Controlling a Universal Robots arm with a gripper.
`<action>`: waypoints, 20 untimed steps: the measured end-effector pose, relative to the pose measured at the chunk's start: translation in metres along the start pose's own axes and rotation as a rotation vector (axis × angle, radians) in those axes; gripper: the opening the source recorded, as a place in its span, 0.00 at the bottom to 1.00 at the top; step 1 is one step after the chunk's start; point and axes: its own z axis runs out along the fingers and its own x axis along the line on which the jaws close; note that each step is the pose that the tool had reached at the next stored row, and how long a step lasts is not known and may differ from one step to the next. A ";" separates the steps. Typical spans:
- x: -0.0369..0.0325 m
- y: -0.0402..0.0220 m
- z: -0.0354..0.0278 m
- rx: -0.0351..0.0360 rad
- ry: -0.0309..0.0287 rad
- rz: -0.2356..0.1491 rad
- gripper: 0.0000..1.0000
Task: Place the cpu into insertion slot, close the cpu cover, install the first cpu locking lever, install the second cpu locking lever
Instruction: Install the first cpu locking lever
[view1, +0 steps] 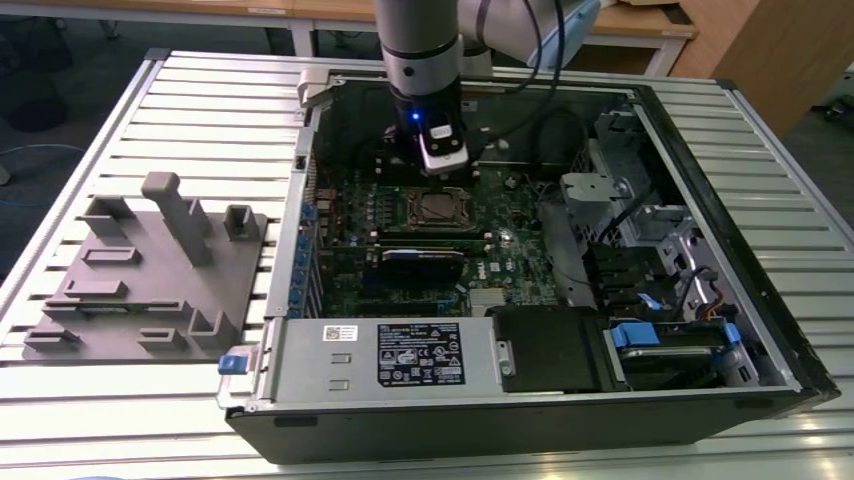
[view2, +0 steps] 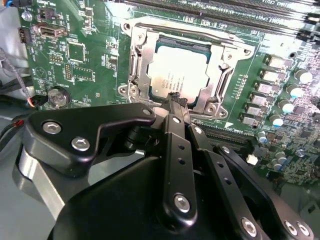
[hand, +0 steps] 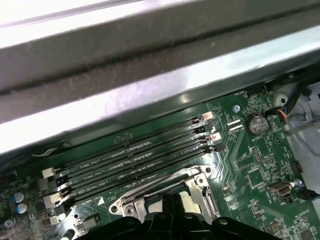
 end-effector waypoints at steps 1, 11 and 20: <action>-0.0002 0.0002 -0.0015 -0.0001 -0.0001 0.000 0.11; -0.0008 0.0006 -0.0044 0.0029 0.0073 0.000 0.11; -0.0011 0.0007 -0.0038 0.0318 0.0584 0.003 0.11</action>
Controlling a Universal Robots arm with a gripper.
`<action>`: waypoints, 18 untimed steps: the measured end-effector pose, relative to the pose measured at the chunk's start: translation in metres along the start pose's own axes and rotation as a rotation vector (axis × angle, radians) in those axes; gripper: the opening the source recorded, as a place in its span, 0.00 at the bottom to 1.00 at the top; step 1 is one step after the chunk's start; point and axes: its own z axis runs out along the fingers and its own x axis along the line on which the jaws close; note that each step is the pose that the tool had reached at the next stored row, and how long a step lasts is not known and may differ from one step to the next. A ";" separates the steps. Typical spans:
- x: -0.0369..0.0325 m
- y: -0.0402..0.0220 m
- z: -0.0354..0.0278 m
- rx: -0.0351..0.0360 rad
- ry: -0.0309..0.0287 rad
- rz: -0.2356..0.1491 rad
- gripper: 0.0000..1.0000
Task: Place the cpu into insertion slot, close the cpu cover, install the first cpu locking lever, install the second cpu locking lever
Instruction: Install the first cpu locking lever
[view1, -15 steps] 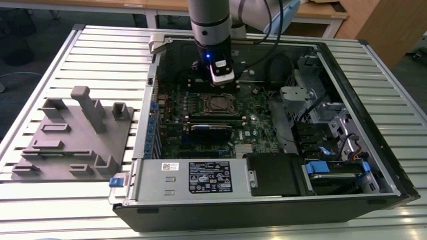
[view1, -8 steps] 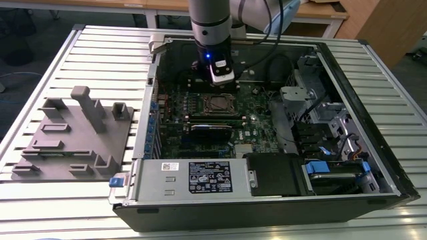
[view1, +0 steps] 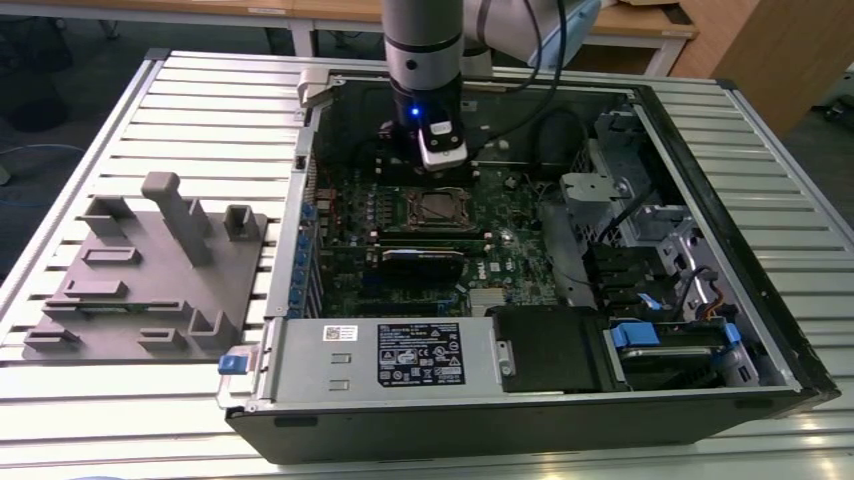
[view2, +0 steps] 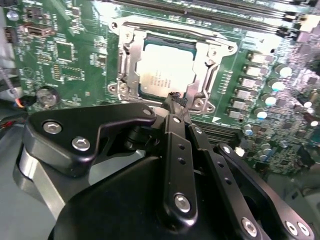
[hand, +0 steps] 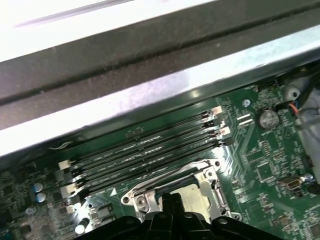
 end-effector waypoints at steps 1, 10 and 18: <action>0.0000 0.0000 0.0001 0.0035 0.0061 0.000 0.11; 0.0000 0.0000 0.0001 0.0061 0.0121 -0.001 0.11; -0.0001 0.0000 0.0002 0.0068 0.0144 -0.002 0.11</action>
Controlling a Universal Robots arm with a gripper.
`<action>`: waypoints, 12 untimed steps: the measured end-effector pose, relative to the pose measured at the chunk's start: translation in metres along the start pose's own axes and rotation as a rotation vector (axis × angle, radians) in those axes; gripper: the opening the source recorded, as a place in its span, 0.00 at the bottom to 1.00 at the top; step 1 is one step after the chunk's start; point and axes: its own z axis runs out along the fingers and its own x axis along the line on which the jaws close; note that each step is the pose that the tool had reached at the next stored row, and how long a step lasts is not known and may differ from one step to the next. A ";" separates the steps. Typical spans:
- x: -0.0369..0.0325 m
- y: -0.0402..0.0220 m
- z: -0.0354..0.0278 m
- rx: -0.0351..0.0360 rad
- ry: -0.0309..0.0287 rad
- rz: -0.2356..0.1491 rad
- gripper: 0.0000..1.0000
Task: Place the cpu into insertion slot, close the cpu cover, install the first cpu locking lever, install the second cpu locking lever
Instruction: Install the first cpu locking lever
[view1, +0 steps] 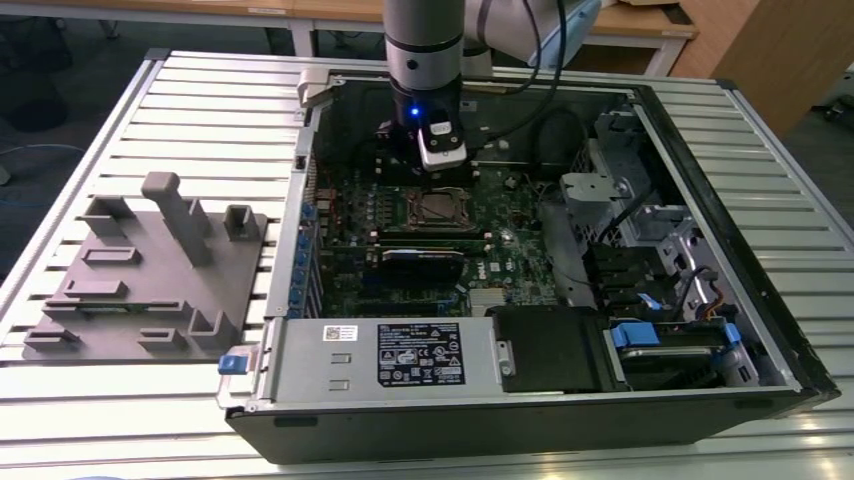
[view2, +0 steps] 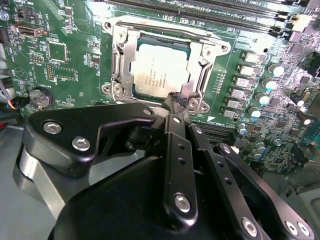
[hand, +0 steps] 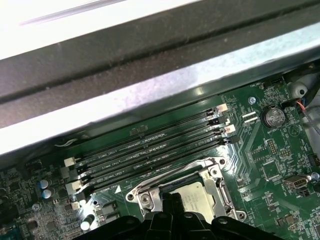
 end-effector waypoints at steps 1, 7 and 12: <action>0.0000 0.0000 0.0000 0.0001 0.0003 0.000 0.11; 0.0000 0.0000 0.0000 0.0007 0.0019 0.000 0.11; 0.0000 0.0000 0.0001 0.0016 0.0046 0.000 0.11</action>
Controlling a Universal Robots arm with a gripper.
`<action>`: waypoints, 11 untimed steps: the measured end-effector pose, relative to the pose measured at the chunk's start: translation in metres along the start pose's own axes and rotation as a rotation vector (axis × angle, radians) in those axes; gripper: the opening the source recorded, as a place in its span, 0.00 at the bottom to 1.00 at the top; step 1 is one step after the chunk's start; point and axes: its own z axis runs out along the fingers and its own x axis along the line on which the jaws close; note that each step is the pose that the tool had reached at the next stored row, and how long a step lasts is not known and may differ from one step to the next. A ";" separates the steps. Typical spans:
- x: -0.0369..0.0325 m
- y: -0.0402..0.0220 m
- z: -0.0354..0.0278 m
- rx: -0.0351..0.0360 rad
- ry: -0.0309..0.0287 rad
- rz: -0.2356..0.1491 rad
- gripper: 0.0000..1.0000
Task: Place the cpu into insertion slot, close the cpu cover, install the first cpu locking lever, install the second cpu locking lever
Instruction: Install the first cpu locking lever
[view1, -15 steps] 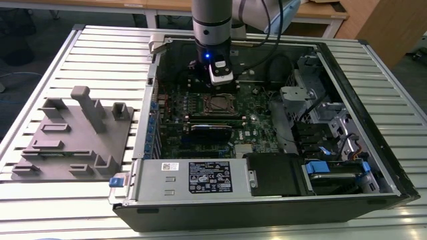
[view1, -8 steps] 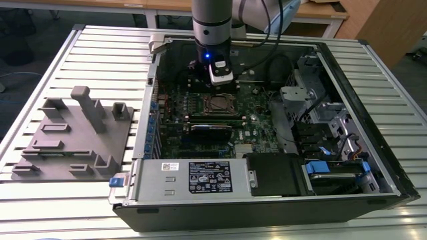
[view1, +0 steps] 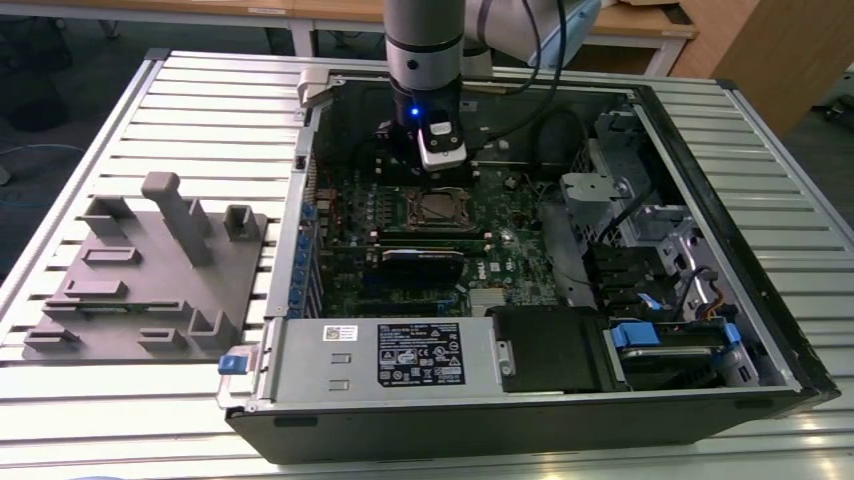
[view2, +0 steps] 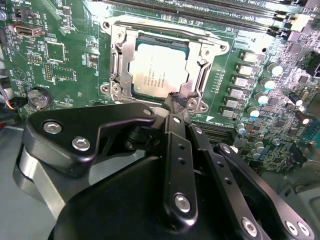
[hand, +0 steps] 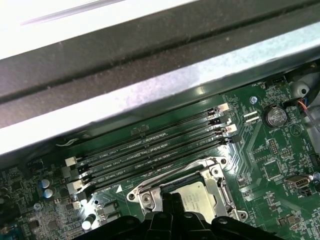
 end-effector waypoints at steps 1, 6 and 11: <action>0.0000 0.0000 0.0000 0.0000 0.0000 0.000 0.11; 0.0000 0.0000 0.0000 -0.0005 0.0013 0.000 0.11; 0.0000 0.0000 0.0000 0.0008 0.0031 0.000 0.11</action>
